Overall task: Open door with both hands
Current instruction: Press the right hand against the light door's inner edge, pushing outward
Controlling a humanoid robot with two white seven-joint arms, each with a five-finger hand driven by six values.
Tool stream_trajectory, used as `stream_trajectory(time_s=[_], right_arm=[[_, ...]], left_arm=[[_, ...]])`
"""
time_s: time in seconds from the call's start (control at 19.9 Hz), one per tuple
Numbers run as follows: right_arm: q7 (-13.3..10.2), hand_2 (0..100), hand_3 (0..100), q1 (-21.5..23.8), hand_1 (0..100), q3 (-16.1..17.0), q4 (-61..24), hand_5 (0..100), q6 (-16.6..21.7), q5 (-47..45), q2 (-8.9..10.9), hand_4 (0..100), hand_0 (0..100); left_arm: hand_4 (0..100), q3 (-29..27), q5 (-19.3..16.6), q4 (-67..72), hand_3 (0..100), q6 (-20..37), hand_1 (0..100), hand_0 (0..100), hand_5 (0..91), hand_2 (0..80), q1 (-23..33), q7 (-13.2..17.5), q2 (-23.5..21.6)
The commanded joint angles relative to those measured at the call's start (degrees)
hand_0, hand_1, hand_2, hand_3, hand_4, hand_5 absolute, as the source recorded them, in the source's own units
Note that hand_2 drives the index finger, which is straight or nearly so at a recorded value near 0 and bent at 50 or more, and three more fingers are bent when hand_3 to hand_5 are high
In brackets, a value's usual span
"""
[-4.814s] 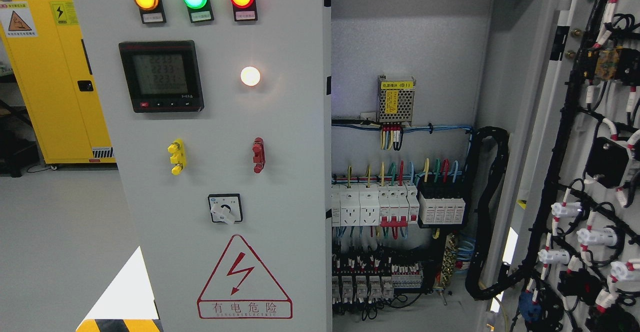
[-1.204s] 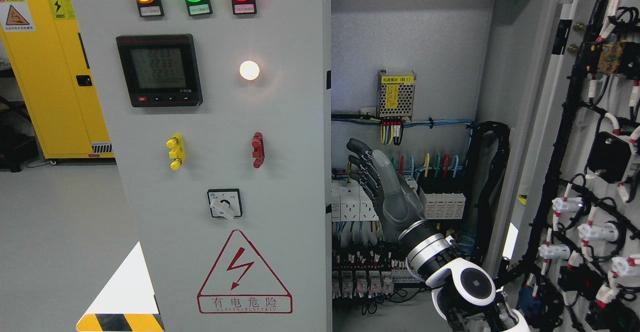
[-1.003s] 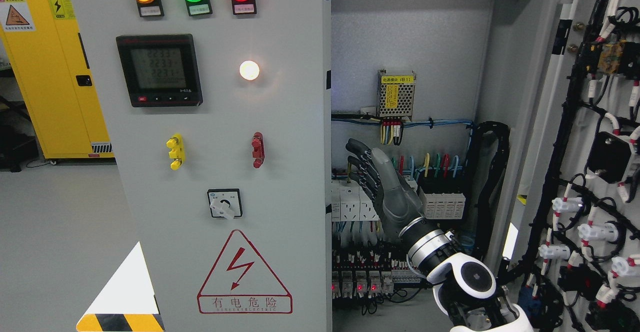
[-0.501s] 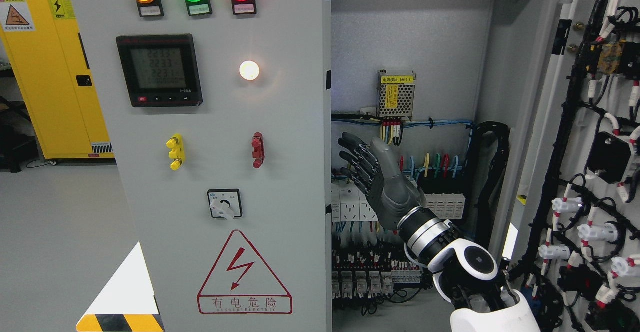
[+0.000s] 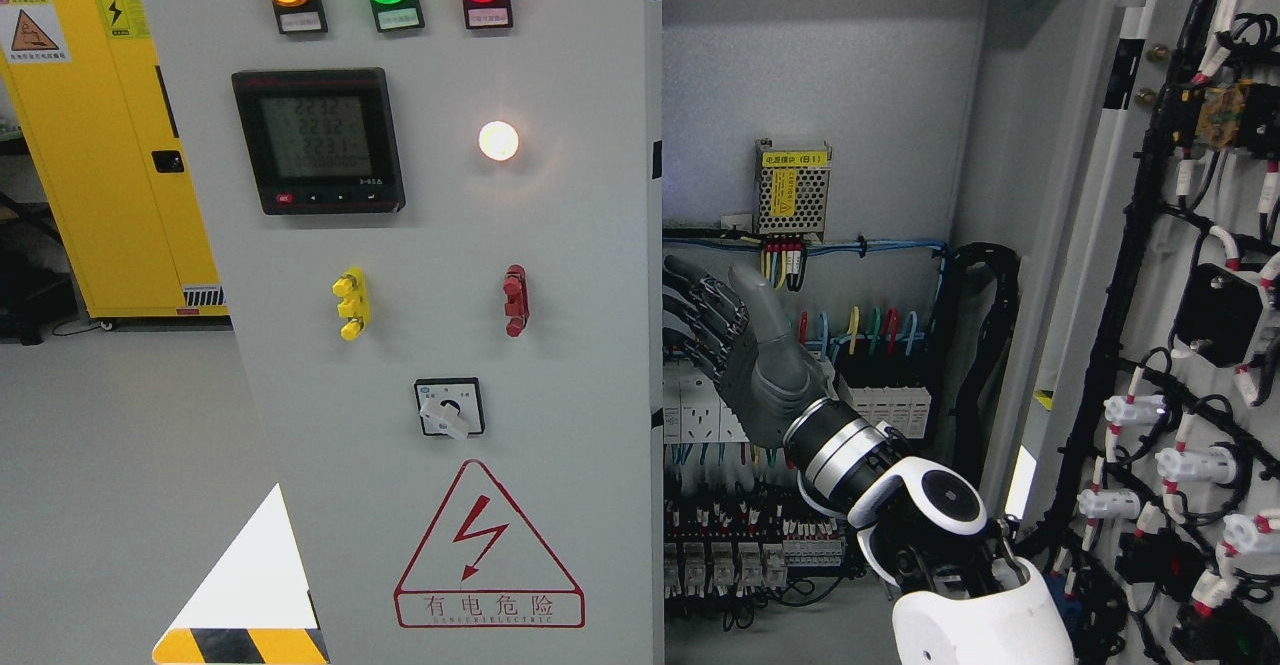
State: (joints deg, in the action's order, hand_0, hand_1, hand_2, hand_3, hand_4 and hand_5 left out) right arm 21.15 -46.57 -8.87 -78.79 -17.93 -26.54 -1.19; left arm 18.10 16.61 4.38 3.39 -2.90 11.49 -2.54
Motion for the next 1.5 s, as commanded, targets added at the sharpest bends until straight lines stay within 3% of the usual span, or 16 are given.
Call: stream_trajectory(time_s=[0.0,0.2,0.4,0.7,0.85,1.15,1.3,1.45], right_arm=[[0.2,0,0,-1.2,1,0.9,2.6,0,-0.4,-2.0,-1.01,0,22],[0.2,0,0,-1.2,1,2.4,3.1,0,-0.4,-2.0,-0.92,0,22],[4.4,0,0,-1.8,1,2.9,3.8,0,-0.5,-1.8,-0.92,0,22],[5.4,0,0,-2.3,1,2.9,3.6,0,-2.8,-1.9,-1.01,0,22],[9.9,0,0,-2.4,1,3.2,4.0,0,-2.8,-1.8,-0.92,0,22],[10.5,0,0,-3.2,1,4.1,5.7,0,-3.1,-1.8,-0.92,0,22],[12.7,0,0,-3.5,1,4.1,5.9,0,-4.2,-1.8,-1.01,0,22],[13.2,0,0,-3.6,1,4.1,5.9,0,-4.7,-1.8,-1.01,0,22]], left_arm=[[0,0.0,0.0,0.0,0,-0.1,0,0,0.0,0.0,0.0,0.1,0.0],[0,0.0,0.0,0.0,0,-0.1,0,0,0.0,0.0,0.0,0.1,0.0],[0,0.0,0.0,0.0,0,-0.1,0,0,0.0,0.0,0.0,0.1,0.0],[0,0.0,0.0,0.0,0,-0.1,0,0,0.0,0.0,0.0,0.1,0.0],[0,0.0,0.0,0.0,0,-0.1,0,0,0.0,0.0,0.0,0.1,0.0],[0,0.0,0.0,0.0,0,-0.1,0,0,0.0,0.0,0.0,0.1,0.0],[0,0.0,0.0,0.0,0,-0.1,0,0,0.0,0.0,0.0,0.1,0.0],[0,0.1,0.0,0.0,0,0.0,0,0,0.0,0.0,0.0,0.0,0.0]])
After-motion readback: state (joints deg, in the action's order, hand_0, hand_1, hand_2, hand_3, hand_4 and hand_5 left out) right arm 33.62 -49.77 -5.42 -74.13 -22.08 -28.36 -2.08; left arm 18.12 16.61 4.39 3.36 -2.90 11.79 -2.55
